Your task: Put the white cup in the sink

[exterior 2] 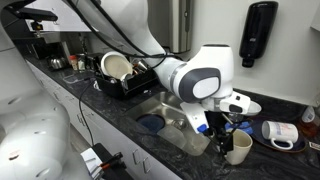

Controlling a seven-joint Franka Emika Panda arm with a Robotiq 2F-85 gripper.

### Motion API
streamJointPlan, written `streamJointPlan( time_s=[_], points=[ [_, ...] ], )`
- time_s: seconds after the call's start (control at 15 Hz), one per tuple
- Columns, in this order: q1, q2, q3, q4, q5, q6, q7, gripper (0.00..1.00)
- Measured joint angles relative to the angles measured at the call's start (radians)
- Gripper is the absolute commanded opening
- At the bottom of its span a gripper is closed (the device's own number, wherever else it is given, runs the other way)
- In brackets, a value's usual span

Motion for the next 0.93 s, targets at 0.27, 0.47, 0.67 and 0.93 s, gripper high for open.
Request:
streamJointPlan(
  time_s=[0.27,0.47,0.67,0.93],
  points=[
    [0.0,0.032,-0.006,0.003,0.041,0.032,-0.065,1.0],
    [0.0,0.055,-0.007,0.008,0.085,0.052,-0.104,0.67],
    [0.0,0.077,-0.007,0.018,0.118,0.059,-0.117,0.43],
    [0.0,0.099,-0.007,0.033,0.138,0.059,-0.118,0.15]
  ],
)
